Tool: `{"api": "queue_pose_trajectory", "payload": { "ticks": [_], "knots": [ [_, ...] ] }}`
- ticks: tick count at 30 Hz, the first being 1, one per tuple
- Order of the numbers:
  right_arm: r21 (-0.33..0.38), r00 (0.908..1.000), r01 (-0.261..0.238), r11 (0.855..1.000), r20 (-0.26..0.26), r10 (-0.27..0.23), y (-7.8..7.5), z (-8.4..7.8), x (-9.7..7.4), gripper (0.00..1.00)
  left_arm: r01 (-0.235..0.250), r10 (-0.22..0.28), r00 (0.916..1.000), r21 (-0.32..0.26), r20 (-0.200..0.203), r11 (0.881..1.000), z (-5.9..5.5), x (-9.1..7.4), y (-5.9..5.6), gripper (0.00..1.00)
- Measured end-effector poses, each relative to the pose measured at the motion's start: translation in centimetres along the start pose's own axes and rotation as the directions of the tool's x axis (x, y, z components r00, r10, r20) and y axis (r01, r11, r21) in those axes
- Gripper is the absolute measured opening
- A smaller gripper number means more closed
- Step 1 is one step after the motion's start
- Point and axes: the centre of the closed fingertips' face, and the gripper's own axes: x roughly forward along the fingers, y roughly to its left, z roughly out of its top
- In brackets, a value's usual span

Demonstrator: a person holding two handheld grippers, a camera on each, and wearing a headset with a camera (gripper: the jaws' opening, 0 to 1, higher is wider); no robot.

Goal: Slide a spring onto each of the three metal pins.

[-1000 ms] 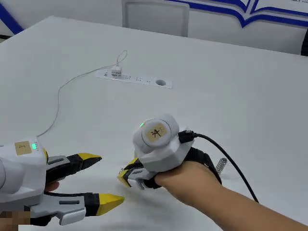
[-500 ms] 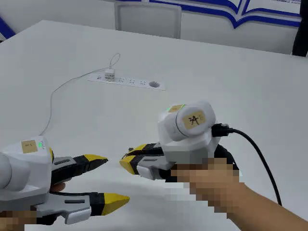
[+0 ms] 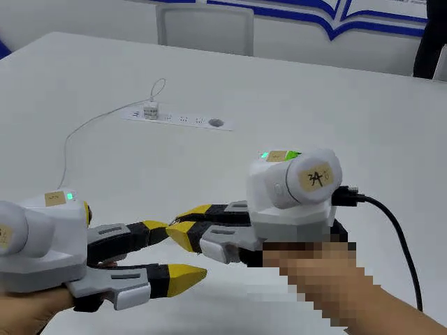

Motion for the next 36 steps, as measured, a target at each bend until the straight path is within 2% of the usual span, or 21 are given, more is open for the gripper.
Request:
{"api": "queue_pose_trajectory", "payload": {
  "ticks": [6,14,19,27,36],
  "knots": [
    [0.009,0.9981,-0.025,1.0,0.057,0.025,0.5,0.9,-0.4,0.12,0.022,-0.019,0.9975,-0.046,0.069,0.999,1.5,0.1,-0.3,0.45],
    [0.028,0.996,-0.031,0.999,0.084,0.029,0.4,1.4,-0.6,0.12,0.04,-0.036,0.9948,-0.048,0.095,0.998,1.9,0.2,-0.6,0.28],
    [0.035,0.9955,-0.026,0.999,0.092,0.023,0.2,1.4,-0.7,0.11,0.051,-0.048,0.9943,-0.025,0.095,0.998,1.8,0.1,-0.8,0.15],
    [0.038,0.9952,-0.015,0.999,0.098,0.011,-0.2,1.6,-1.4,0.11,0.034,-0.034,0.9954,0.005,0.089,0.999,1.8,0.0,-0.5,0.12],
    [0.034,0.9965,-0.005,0.999,0.083,0.003,-0.5,1.1,-2.0,0.11,0.008,-0.011,0.9992,0.093,0.038,0.996,1.5,-0.5,0.1,0.12]
  ]
}}
